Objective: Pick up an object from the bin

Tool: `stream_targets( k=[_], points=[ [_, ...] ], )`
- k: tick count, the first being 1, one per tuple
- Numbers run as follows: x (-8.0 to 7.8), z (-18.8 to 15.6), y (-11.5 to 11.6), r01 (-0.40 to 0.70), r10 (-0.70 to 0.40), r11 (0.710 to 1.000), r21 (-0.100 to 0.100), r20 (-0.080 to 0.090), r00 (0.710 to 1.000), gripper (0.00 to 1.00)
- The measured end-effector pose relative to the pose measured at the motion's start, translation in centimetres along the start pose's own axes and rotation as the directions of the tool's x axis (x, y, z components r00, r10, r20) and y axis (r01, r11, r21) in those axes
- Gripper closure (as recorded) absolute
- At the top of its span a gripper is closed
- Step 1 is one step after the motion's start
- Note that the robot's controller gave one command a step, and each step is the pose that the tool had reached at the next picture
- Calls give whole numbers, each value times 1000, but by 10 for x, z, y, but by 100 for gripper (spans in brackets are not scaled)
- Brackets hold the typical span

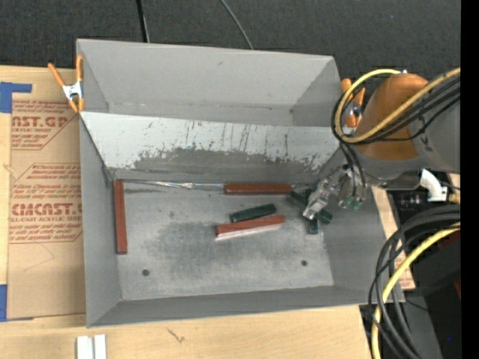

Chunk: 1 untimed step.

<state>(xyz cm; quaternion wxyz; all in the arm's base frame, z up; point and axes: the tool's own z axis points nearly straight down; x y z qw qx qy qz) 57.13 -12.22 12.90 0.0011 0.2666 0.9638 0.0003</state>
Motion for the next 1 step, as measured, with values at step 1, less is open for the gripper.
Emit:
stream_targets(
  k=[1],
  points=[
    [1, -13, 0, 0, 0, 1000, 1, -2, 1000, 100]
  ],
)
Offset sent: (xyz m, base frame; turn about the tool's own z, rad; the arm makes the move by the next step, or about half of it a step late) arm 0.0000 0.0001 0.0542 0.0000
